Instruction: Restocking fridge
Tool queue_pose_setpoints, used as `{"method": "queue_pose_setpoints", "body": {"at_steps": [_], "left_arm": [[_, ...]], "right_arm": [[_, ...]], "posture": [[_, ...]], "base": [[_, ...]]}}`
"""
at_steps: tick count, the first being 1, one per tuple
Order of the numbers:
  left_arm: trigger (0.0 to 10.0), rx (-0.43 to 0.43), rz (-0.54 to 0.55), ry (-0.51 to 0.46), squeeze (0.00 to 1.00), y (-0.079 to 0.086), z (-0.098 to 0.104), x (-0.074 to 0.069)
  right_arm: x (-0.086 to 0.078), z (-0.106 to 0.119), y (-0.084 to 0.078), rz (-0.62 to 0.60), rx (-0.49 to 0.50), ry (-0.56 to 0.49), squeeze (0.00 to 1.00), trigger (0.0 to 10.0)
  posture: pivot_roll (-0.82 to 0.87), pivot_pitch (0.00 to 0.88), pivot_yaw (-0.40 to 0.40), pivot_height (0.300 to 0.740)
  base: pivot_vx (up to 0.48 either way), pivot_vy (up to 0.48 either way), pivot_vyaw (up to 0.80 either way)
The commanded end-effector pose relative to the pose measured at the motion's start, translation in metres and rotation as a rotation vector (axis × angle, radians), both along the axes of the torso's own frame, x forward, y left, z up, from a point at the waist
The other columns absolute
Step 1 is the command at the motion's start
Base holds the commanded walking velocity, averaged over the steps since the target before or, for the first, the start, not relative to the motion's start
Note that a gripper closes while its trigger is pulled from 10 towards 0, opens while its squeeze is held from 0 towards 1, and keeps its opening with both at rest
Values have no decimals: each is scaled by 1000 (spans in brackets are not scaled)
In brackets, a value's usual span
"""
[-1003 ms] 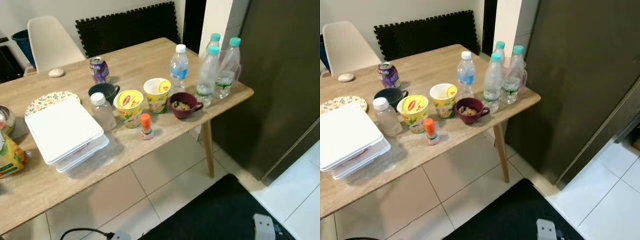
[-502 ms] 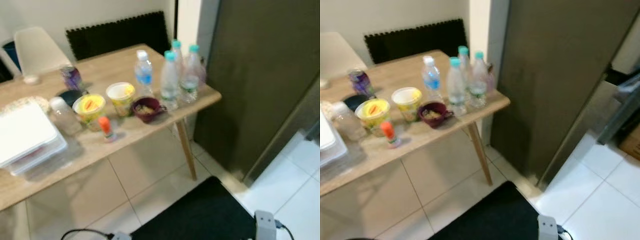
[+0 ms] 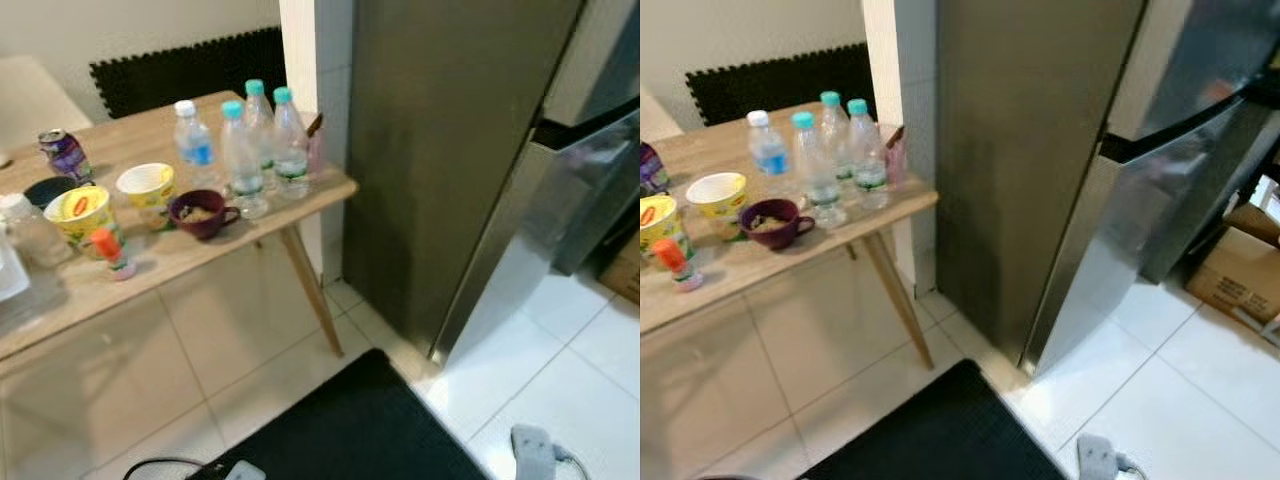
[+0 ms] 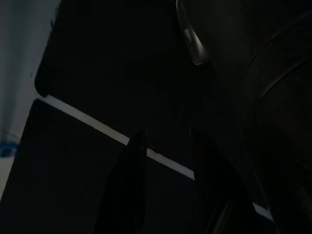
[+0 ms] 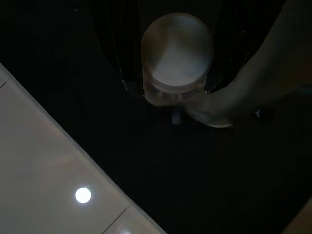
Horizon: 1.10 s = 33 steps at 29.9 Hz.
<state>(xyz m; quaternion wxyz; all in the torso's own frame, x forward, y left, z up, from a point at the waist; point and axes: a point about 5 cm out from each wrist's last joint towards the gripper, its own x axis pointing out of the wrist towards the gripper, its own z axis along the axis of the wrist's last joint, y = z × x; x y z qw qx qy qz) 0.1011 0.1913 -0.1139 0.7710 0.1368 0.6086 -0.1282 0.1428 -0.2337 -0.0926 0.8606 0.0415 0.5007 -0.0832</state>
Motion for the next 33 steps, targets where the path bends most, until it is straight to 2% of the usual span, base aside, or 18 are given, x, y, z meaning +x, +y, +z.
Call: {"method": "queue_pose_setpoints", "body": {"at_steps": [1,9,19,21,33], "left_arm": [[10000,-37,-1,-195,0,-11,14,48],[10000,-37,3,-192,0,-12,14,47],[10000,-34,3,-196,0,-12,14,47],[10000,-33,3,-197,0,-12,14,48],[10000,-35,22,-204,0,-12,14,48]], "right_arm": [[3,2,-2,6,-2,-14,0,10000],[3,2,0,23,21,-32,0,10000],[1,1,1,36,24,-25,0,10000],[-1,1,-1,35,-3,-13,0,10000],[-6,-2,-1,24,-10,13,0,10000]], "posture": [[-76,0,15,740],[-77,0,17,740],[-78,0,18,740],[-80,0,20,740],[-82,0,20,740]], "base": [[0,-461,0],[0,-461,114],[0,-457,759],[0,-358,334],[0,-23,0]]}}
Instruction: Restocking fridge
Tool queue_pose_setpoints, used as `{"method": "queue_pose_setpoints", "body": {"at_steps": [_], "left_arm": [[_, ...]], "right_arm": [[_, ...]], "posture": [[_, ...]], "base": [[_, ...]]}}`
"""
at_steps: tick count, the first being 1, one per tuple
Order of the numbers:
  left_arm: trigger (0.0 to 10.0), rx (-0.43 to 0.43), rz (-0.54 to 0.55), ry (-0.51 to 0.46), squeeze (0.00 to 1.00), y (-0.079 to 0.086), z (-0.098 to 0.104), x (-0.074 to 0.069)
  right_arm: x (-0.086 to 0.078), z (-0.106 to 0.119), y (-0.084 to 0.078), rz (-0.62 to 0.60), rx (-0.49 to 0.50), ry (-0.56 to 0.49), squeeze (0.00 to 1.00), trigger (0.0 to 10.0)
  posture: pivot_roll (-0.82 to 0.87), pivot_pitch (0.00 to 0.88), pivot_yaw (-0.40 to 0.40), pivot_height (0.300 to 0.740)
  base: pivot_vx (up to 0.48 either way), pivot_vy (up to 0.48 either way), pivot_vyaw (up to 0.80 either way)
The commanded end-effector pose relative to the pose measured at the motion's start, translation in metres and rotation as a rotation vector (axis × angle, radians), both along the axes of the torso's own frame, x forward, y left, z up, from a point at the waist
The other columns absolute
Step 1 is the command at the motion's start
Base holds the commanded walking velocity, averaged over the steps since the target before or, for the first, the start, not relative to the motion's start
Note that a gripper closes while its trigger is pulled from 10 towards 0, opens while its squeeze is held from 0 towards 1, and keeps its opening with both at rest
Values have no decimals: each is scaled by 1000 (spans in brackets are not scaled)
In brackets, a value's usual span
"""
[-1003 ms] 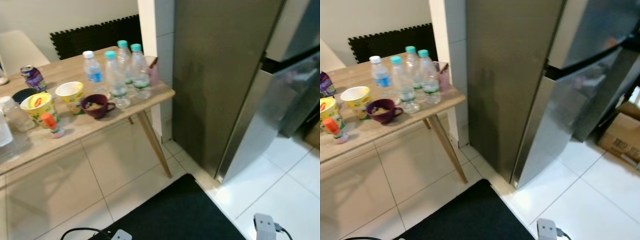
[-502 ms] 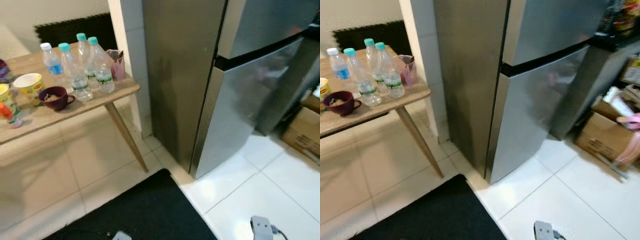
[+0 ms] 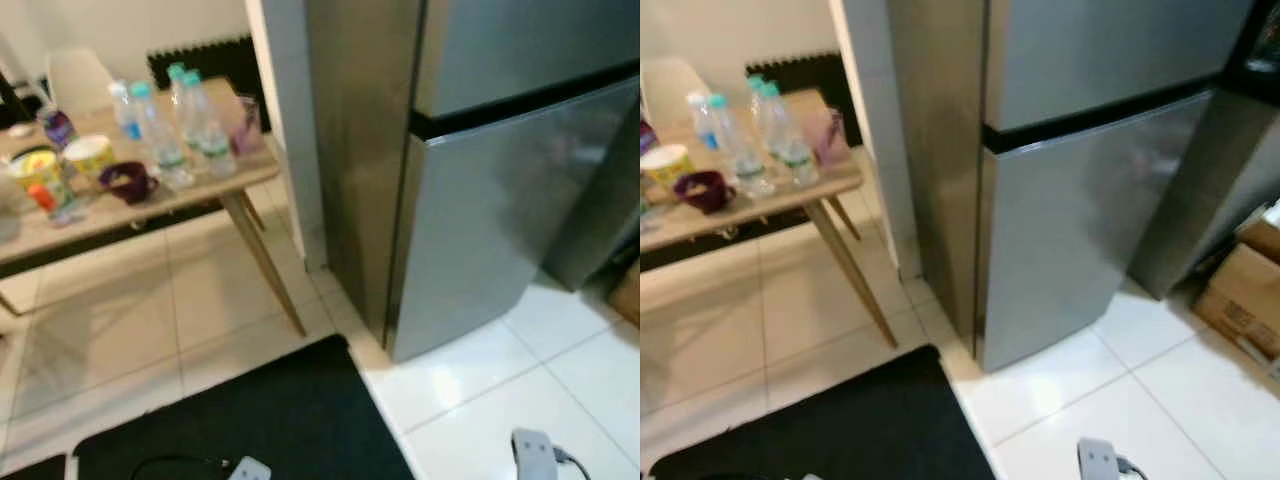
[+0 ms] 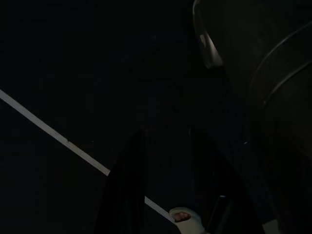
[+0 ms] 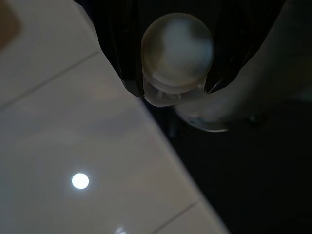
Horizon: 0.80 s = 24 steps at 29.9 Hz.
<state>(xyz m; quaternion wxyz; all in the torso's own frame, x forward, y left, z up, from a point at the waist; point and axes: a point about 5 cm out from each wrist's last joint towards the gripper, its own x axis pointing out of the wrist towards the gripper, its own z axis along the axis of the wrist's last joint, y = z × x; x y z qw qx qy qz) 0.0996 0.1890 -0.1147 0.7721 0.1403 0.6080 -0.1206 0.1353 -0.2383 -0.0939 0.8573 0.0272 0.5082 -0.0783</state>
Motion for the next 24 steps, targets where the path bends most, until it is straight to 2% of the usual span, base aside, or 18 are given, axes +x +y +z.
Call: {"method": "queue_pose_setpoints", "body": {"at_steps": [1,19,24], "left_arm": [[10000,-50,16,-200,0,-10,15,50],[10000,-73,3,-198,0,-16,14,50],[10000,-72,-4,-193,0,-15,14,49]], "right_arm": [[2,0,4,1,8,-5,0,10000],[2,0,3,6,5,-3,0,10000],[2,0,3,13,4,0,0,10000]], "posture": [[-82,0,20,740],[-87,0,15,740],[-86,0,12,740]], "base": [[0,0,0],[0,0,0],[0,-472,0]]}}
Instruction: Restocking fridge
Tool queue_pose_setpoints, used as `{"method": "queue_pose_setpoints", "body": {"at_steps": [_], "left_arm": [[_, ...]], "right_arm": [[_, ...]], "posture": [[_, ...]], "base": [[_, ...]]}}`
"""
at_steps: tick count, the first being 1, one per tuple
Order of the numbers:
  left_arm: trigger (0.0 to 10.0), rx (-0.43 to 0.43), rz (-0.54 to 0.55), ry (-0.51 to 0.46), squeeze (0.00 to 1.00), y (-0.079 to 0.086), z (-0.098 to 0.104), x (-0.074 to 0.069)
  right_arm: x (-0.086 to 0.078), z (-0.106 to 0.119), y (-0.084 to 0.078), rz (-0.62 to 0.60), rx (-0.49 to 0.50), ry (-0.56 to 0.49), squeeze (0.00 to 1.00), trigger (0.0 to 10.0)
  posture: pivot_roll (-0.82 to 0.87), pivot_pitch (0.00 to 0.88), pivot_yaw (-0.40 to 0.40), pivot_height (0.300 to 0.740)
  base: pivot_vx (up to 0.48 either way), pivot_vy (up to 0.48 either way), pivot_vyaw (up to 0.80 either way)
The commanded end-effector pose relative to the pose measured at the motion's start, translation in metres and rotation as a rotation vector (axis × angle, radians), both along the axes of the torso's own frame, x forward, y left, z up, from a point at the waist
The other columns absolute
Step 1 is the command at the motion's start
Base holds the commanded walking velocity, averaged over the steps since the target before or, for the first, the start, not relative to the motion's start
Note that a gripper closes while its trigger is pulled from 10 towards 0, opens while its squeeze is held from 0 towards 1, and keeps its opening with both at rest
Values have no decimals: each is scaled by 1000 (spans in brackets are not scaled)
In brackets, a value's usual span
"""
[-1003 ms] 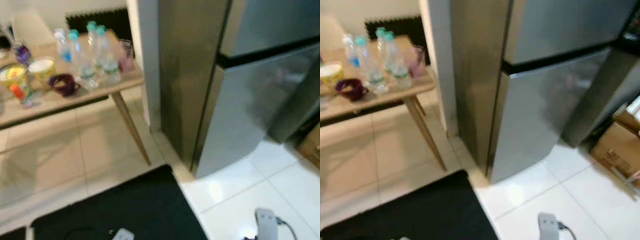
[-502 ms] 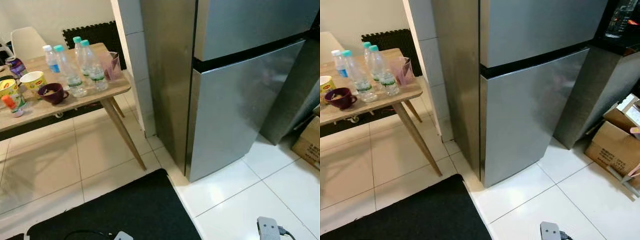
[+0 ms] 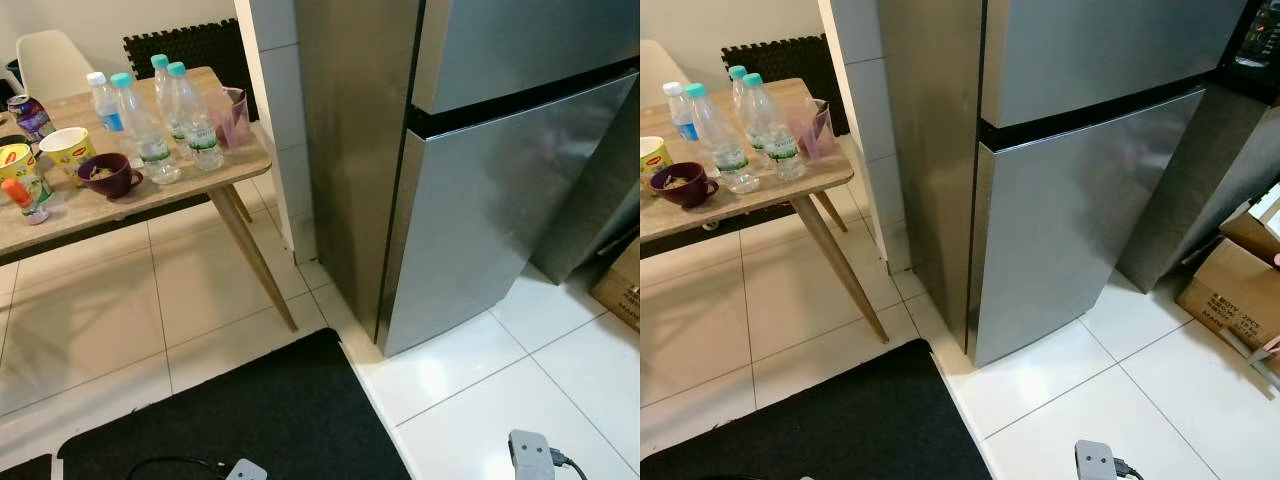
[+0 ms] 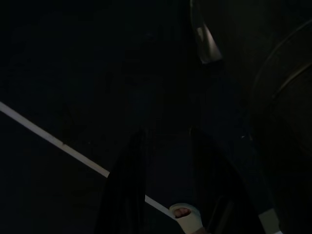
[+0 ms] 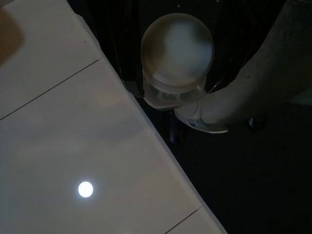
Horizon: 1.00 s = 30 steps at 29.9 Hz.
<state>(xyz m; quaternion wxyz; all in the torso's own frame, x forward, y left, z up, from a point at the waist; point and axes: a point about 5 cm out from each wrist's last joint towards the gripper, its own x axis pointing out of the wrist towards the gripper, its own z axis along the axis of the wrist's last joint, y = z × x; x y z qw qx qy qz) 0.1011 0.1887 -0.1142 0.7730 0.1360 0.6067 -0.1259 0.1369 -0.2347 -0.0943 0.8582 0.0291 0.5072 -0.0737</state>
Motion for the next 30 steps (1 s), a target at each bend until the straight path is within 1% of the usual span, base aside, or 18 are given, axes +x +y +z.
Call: {"method": "queue_pose_setpoints", "body": {"at_steps": [1,3,16,30], "left_arm": [[10000,-52,9,-194,0,-14,14,47],[10000,-50,24,-197,0,-13,14,47],[10000,-51,18,-203,0,-14,15,50],[10000,-57,27,-200,0,-16,14,48]], "right_arm": [[0,0,0,10,-4,3,0,10000],[1,0,0,13,-4,4,0,10000],[4,2,-1,32,-8,-1,0,10000],[4,2,-1,31,-7,1,0,10000]], "posture": [[-86,0,12,740],[-86,0,11,740],[-88,0,6,740],[-89,0,5,740]], "base": [[0,-356,0],[0,-300,0],[0,0,0],[0,0,0]]}}
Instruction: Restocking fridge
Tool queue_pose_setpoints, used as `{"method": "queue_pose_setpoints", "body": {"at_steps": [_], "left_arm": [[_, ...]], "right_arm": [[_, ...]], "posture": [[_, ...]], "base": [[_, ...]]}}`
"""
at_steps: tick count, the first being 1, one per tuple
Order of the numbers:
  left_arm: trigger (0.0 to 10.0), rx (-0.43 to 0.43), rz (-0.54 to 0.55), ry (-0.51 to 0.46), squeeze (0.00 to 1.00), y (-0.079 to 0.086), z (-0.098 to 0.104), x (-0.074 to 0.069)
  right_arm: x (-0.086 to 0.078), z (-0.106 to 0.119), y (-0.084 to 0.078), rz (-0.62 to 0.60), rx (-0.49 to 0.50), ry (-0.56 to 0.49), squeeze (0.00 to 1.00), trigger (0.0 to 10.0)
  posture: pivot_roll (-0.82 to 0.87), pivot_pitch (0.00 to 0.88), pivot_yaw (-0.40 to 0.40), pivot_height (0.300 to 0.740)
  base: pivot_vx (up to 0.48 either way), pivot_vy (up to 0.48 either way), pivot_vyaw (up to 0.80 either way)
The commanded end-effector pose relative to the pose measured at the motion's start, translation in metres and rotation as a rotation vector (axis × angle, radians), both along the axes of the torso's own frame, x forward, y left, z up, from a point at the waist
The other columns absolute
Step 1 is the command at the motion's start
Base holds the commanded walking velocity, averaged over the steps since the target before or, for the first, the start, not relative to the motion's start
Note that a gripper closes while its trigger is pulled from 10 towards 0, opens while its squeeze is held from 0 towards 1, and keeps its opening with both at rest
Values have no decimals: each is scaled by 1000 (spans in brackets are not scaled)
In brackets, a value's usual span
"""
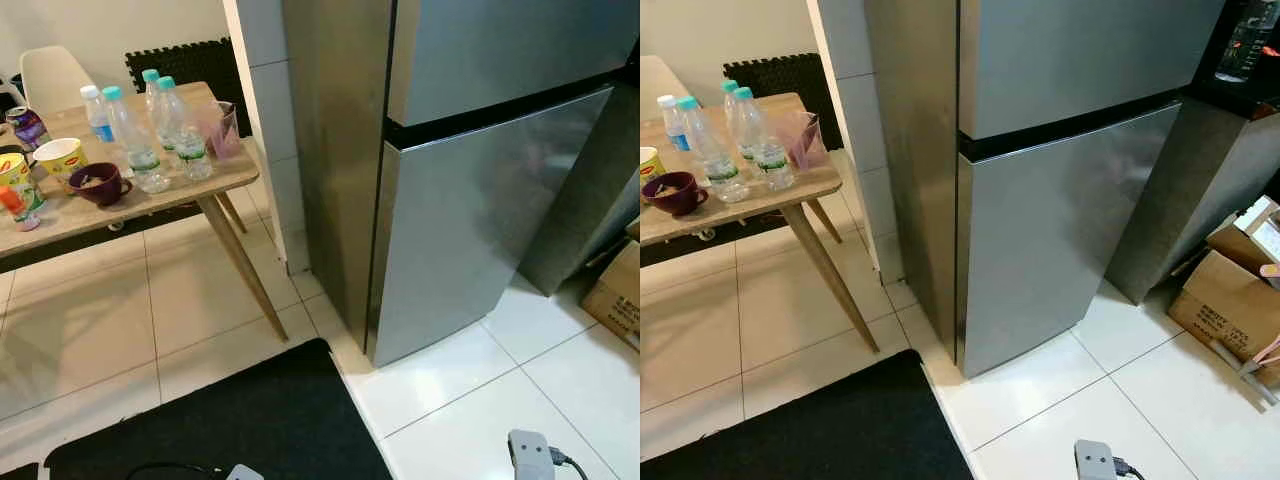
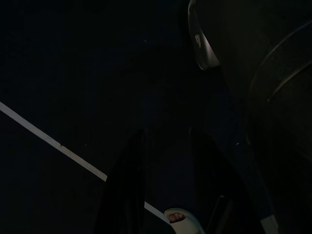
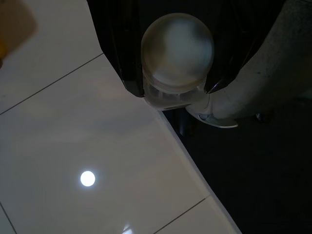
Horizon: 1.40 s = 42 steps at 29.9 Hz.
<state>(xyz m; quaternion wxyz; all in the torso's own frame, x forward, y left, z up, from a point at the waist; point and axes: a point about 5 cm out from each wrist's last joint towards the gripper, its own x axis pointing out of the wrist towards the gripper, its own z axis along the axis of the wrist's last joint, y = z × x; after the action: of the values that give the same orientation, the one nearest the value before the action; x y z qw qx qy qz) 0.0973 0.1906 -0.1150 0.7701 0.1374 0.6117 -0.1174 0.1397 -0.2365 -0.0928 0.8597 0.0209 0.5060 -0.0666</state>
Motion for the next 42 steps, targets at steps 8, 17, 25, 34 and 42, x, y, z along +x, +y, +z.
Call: {"method": "queue_pose_setpoints", "body": {"at_steps": [8,17,25,34,42], "left_arm": [[10000,-57,20,-204,0,-17,14,52],[10000,-50,8,-196,0,-17,14,50],[10000,-43,13,-197,0,-16,14,49],[10000,-41,14,-198,0,-15,14,49],[10000,-60,2,-206,0,-16,15,52]], "right_arm": [[1,0,1,8,3,3,0,10000],[0,-1,3,6,7,3,0,10000],[-1,-2,4,6,11,9,0,10000],[-2,-2,6,3,11,13,0,10000],[-3,-2,5,2,8,16,0,10000]], "posture": [[-90,0,6,740],[-90,0,9,740],[-87,0,12,740],[-87,0,14,740],[-88,0,14,740]], "base": [[0,0,0],[0,0,0],[0,0,0],[0,0,0],[0,0,0]]}}
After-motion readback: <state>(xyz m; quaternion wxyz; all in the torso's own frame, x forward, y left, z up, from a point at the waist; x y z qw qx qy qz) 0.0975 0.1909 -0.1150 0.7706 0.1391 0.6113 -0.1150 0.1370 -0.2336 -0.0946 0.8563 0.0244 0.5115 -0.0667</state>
